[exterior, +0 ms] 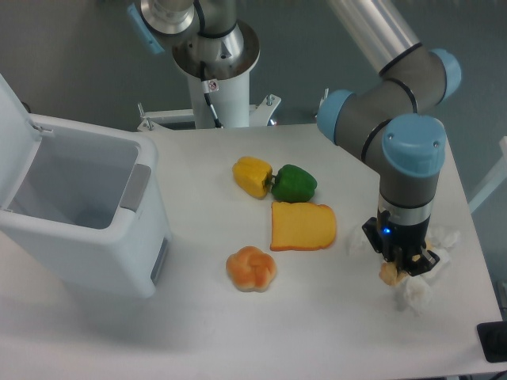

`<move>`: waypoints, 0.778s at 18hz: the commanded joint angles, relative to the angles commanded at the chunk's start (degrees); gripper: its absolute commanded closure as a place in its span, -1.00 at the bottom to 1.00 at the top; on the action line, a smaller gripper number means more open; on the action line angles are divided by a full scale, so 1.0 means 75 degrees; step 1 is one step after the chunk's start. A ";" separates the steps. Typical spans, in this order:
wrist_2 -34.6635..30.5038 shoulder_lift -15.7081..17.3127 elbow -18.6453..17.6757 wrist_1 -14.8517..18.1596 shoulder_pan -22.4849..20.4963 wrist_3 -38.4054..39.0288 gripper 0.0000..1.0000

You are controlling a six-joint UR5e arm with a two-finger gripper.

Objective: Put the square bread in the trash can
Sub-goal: 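Lift the small tan bread piece from the white tissues with the gripper, then carry the held tan bread over the open white trash can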

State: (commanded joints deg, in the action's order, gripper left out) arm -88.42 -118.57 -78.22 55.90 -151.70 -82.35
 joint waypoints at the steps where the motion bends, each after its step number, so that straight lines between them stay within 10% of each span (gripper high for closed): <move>1: 0.0000 0.0058 -0.0023 0.0000 0.0011 0.0000 0.66; 14: 0.1474 0.1054 -0.0421 0.0152 0.0211 0.0854 0.66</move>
State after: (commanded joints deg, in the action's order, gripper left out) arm -77.36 -110.67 -81.38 57.04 -150.12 -75.95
